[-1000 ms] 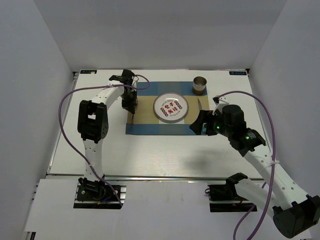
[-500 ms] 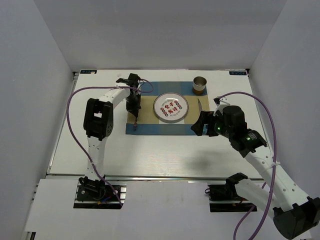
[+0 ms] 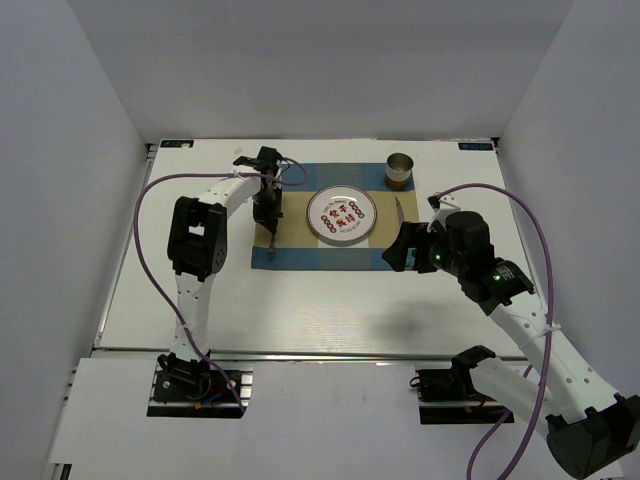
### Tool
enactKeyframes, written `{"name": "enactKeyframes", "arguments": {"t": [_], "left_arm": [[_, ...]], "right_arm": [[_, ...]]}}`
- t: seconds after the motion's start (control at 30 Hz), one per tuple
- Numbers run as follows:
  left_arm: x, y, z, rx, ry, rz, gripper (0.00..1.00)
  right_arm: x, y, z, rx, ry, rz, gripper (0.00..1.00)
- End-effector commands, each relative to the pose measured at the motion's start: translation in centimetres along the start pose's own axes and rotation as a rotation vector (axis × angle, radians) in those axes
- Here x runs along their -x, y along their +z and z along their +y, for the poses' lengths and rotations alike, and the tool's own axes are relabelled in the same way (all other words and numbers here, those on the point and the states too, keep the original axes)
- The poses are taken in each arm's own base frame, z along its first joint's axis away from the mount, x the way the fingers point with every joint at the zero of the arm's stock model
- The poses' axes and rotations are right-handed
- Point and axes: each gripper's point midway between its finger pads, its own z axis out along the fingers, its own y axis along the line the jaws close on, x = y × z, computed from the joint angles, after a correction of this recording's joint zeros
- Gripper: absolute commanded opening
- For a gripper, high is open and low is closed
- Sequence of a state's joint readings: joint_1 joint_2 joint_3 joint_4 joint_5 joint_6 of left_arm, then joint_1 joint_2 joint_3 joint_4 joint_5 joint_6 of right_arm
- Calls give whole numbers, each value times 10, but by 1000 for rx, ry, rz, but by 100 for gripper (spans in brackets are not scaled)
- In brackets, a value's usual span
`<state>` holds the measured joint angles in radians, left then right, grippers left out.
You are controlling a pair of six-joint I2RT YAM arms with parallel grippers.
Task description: Set the dinner table for one person
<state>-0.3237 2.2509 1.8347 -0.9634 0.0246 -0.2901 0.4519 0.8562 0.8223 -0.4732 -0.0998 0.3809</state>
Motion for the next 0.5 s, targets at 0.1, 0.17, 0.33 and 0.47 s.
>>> {"name": "enactKeyframes", "arguments": {"t": [0.1,0.17,0.33,0.47], "left_arm": [[15,-12,-6,-8,1,-54,0],[14,-12,-6,-8,1,-53,0],[12,-12,-6,-6,-10,-47,5],[12,-15,-6,-9,-17,-55,22]], "right_arm": [[11,-6,2,6,-21,-43,89],[10,-6,3,9,-22,-42,89],[11,-7,3,7,-24,-45,89],[11,-7,3,6,-24,-47,89]]}}
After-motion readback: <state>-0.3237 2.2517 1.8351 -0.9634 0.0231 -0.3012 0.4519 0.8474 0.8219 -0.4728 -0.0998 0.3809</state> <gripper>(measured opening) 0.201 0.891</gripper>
